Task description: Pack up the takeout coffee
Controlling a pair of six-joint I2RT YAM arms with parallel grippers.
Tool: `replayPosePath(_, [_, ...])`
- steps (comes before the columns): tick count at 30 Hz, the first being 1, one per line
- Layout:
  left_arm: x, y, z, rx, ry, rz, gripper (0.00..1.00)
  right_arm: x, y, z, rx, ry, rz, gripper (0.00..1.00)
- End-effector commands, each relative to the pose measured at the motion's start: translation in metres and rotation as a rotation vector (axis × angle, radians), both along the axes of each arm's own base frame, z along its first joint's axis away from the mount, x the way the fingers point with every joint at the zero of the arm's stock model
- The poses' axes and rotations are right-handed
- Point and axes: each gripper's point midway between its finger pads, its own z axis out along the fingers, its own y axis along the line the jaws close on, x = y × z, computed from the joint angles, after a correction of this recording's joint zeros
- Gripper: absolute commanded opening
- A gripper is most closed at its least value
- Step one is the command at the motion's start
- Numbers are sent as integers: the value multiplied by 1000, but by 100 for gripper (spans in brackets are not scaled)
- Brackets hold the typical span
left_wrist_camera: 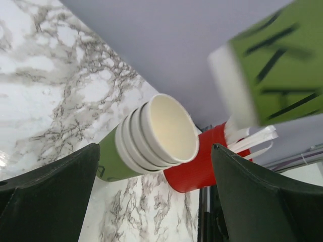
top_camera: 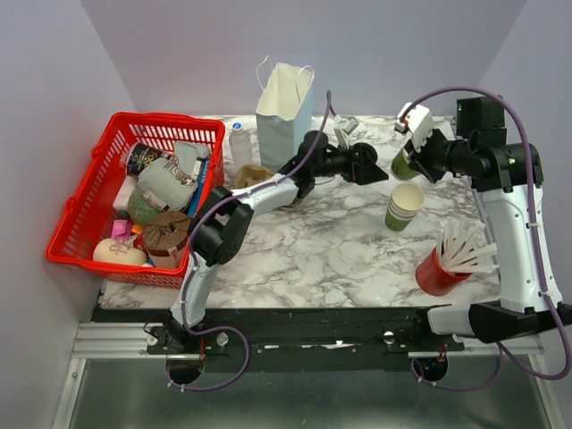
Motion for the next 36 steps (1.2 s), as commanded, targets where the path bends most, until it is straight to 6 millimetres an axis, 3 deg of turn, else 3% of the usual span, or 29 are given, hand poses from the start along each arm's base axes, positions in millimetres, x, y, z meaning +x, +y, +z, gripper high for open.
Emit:
replayPosePath(1, [9, 50, 95, -20, -198, 129, 99, -24, 23, -33, 5, 124, 166, 0])
replayPosePath(3, [20, 73, 94, 53, -226, 222, 99, -32, 38, -49, 26, 160, 245, 0])
replayPosePath(4, [19, 85, 113, 57, -295, 248, 99, -37, 49, -56, 16, 163, 305, 1])
replayPosePath(6, [26, 104, 109, 128, -308, 320, 99, -40, 66, -66, 11, 145, 385, 0])
replayPosePath(7, [26, 117, 122, 140, -369, 347, 99, -50, 78, -91, -11, 192, 443, 0])
replayPosePath(9, [29, 134, 117, 181, -378, 394, 99, -46, 92, -108, -44, 156, 497, 0])
replayPosePath(10, [31, 150, 130, 175, -400, 431, 99, -53, 101, -130, -62, 191, 537, 0])
replayPosePath(11, [32, 158, 131, 186, -401, 451, 99, -53, 105, -142, -73, 196, 546, 1])
replayPosePath(12, [33, 165, 129, 196, -400, 471, 99, -40, 112, -147, -83, 144, 535, 1])
replayPosePath(14, [35, 183, 139, 203, -423, 505, 99, -41, 120, -178, -118, 179, 555, 1])
replayPosePath(17, [35, 202, 146, 208, -437, 539, 99, -39, 129, -203, -155, 201, 576, 1])
replayPosePath(24, [34, 220, 135, 241, -430, 572, 99, -55, 131, -231, -157, 262, 595, 12])
replayPosePath(27, [34, 222, 138, 242, -439, 572, 99, -60, 128, -233, -175, 266, 605, 24])
replayPosePath(28, [35, 223, 140, 243, -444, 572, 99, -58, 128, -229, -180, 257, 605, 36])
replayPosePath(30, [35, 223, 143, 241, -448, 570, 99, -55, 123, -220, -205, 241, 591, 43])
replayPosePath(31, [35, 221, 147, 235, -457, 562, 99, -52, 123, -207, -204, 206, 587, 48])
replayPosePath(36, [32, 220, 154, 228, -481, 538, 99, -42, 108, -153, -198, 106, 462, 52])
